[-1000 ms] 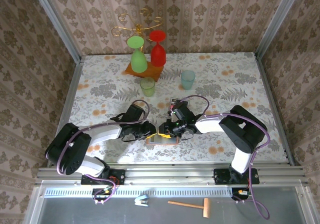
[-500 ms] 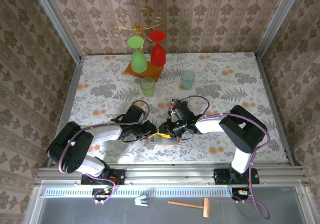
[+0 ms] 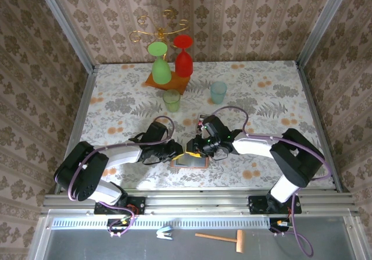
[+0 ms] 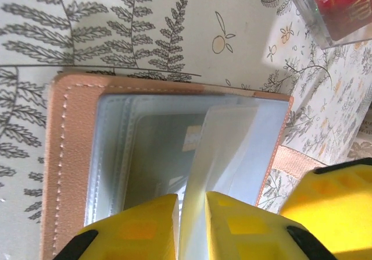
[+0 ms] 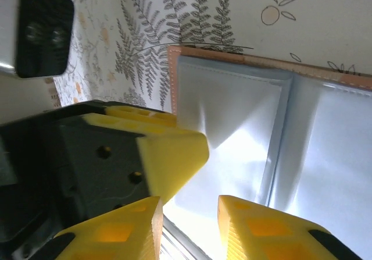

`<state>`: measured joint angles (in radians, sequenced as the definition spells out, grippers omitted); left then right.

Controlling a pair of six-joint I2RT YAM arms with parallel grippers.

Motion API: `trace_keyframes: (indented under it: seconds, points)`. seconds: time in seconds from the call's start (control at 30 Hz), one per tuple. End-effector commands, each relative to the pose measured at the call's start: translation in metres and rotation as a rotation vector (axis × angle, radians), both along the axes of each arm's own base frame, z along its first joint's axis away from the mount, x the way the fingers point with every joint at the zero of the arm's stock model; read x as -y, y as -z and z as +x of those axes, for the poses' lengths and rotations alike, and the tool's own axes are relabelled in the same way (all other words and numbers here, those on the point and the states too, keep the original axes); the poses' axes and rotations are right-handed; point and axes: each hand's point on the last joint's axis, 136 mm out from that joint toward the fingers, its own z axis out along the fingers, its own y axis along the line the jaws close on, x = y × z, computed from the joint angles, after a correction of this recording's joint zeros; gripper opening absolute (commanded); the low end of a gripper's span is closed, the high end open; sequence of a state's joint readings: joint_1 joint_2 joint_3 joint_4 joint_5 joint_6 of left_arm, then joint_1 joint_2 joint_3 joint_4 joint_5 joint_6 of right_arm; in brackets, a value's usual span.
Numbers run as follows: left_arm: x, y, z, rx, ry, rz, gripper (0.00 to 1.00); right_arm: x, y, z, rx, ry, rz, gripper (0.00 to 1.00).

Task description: Take the credit cards out of the card holder

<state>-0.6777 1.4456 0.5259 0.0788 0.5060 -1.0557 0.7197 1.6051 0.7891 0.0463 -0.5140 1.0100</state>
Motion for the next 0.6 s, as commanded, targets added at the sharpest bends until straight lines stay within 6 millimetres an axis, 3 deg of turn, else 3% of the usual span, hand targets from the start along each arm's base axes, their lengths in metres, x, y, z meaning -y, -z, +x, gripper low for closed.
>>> trace_keyframes:
  seconds: [0.0, 0.4, 0.57]
  points:
    - [0.009, -0.016, 0.0, 0.019, 0.018, -0.047, 0.2, 0.017, -0.007, 0.001, 0.037, 0.002, -0.099, 0.31]
    - [0.038, -0.037, 0.001, 0.046, 0.086, -0.093, 0.29, 0.043, -0.021, 0.0, 0.075, 0.036, -0.158, 0.32]
    - [0.048, -0.037, 0.002, 0.045, 0.106, -0.097, 0.33, 0.057, -0.025, 0.001, 0.086, 0.059, -0.177, 0.32]
